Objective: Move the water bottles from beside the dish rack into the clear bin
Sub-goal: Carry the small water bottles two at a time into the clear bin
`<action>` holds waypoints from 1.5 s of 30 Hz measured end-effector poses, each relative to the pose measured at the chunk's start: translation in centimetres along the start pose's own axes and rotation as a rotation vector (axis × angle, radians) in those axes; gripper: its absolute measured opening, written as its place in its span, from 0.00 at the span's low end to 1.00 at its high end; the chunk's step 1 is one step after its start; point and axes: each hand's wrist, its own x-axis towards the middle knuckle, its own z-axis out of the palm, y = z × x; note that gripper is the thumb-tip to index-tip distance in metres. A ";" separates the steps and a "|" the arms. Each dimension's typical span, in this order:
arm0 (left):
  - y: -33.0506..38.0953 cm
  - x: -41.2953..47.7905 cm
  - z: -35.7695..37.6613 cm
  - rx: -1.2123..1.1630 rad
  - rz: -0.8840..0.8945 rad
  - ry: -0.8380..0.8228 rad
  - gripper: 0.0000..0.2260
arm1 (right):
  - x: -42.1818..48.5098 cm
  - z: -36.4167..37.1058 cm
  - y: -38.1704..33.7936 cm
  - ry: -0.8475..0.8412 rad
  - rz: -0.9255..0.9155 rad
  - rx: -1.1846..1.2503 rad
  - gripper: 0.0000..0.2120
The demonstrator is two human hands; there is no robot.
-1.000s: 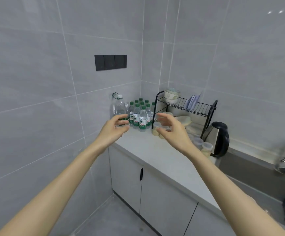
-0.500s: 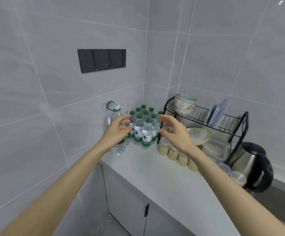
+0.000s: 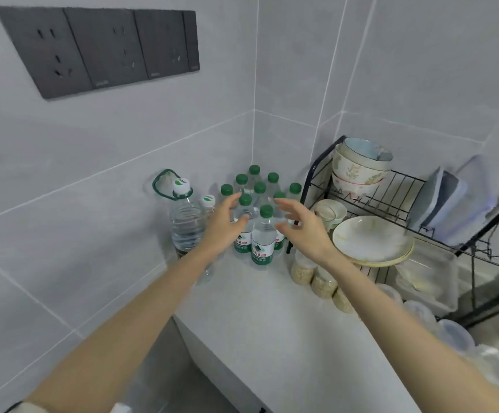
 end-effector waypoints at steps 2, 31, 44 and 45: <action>-1.2 2.4 1.0 0.022 -0.013 0.005 0.27 | 1.8 0.9 1.5 -0.033 0.027 0.000 0.24; -6.5 2.9 2.9 -0.202 0.101 0.006 0.21 | 1.8 2.8 4.6 -0.002 0.059 0.064 0.19; -5.3 -10.5 3.3 -0.306 0.070 -0.209 0.19 | -12.3 2.0 1.2 0.095 0.134 0.111 0.19; -5.3 -11.5 3.5 -0.312 0.063 -0.221 0.19 | -13.5 2.0 1.0 0.098 0.152 0.109 0.19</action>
